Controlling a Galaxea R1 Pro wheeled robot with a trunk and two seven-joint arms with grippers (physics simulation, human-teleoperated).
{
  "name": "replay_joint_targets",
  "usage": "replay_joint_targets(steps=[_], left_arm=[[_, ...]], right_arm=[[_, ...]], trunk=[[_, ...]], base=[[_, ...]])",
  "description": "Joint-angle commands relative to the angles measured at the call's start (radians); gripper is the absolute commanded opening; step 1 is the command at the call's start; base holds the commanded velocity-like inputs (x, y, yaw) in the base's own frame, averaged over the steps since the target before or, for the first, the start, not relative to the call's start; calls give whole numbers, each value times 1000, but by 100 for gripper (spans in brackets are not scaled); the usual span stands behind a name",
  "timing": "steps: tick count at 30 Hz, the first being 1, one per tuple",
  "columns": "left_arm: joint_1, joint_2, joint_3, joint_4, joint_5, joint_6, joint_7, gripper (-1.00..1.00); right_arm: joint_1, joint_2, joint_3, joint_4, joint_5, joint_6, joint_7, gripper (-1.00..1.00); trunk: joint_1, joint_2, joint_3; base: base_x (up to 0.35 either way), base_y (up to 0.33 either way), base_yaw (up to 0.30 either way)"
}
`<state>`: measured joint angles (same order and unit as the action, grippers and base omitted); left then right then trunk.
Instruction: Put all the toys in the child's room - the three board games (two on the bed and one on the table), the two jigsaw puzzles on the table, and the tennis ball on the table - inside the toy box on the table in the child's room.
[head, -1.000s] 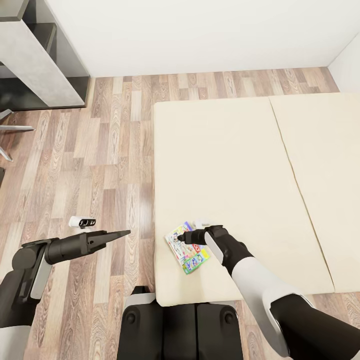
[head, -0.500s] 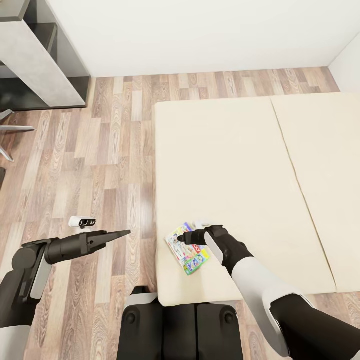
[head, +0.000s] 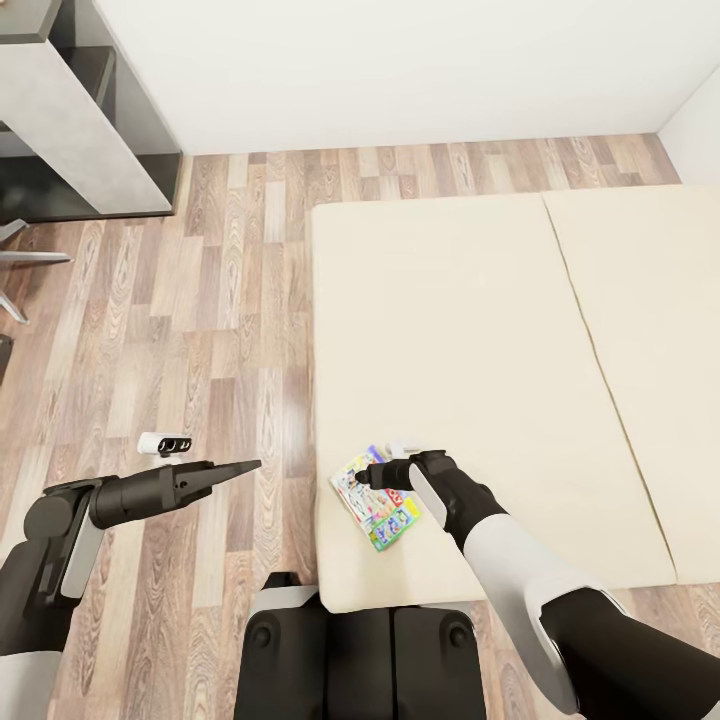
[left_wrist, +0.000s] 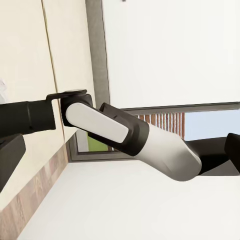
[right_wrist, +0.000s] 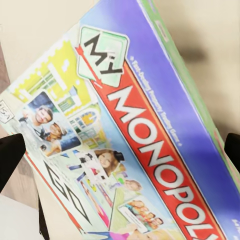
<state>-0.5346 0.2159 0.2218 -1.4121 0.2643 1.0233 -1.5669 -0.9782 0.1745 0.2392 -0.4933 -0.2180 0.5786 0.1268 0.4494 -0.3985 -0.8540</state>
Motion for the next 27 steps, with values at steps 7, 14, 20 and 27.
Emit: replay_joint_targets(steps=[7,14,20,27], left_arm=[[0,1,1,-1,0,11,-4,100],[0,1,1,0,0,11,-4,100],[0,1,0,0,0,11,-4,100],[0,1,0,0,0,11,-4,100]], right_arm=[[0,0,2,-1,-4,5,0,100],[0,0,3,-1,-4,6,0,100],[0,0,3,-1,-4,6,-1,100],[0,0,2,-1,-5,5,-1,100]], trunk=[[1,-2,-1],[1,-2,-1],[1,-2,-1],[1,-2,-1]], base=[[0,11,0],[0,1,0],[0,0,0],[0,0,0]])
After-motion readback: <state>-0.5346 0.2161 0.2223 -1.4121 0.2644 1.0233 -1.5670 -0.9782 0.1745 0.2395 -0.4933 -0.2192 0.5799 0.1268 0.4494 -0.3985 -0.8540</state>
